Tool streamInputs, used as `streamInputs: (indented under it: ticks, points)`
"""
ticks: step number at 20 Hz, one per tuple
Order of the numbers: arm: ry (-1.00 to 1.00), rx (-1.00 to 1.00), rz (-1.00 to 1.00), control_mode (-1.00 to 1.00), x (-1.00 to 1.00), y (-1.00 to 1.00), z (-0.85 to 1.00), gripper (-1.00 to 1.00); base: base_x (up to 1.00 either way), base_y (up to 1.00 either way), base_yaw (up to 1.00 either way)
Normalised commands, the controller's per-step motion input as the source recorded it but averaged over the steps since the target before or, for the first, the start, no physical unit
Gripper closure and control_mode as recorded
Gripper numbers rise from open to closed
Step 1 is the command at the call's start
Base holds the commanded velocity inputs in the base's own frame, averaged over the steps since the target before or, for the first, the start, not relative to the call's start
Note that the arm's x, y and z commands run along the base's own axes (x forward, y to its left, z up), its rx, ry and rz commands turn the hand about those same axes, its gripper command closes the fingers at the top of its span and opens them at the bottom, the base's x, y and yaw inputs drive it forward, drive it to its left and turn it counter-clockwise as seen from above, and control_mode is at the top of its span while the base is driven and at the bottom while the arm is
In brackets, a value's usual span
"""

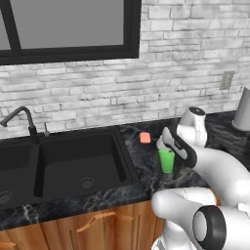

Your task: Move the cup from next to the sink to the open cabinet. Then, move the bowl with the fish to the fridge to clear the area for faucet cleaning.

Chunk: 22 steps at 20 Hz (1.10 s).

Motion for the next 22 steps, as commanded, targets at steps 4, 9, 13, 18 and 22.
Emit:
streamInputs:
  ticks: [4, 9, 13, 18, 22]
  points:
    - [-0.21, 0.00, -0.09, -1.00, -0.04, 0.09, 1.00, 1.00, 0.00, 0.00, 0.00]
    - [-0.26, 0.00, -0.12, -1.00, -0.37, 0.08, 0.66, 1.00, 0.00, 0.00, 0.00]
    - [-0.22, 0.00, -0.09, 1.00, -0.43, 0.19, 0.13, 1.00, -0.17, 0.07, -0.06]
    - [0.00, 0.00, 0.00, 1.00, 0.00, 0.00, 0.00, 1.00, -0.69, 0.47, -0.12]
    - [0.00, 0.00, 0.00, 1.00, 0.00, 0.00, 0.00, 1.00, -0.33, 0.29, 0.58]
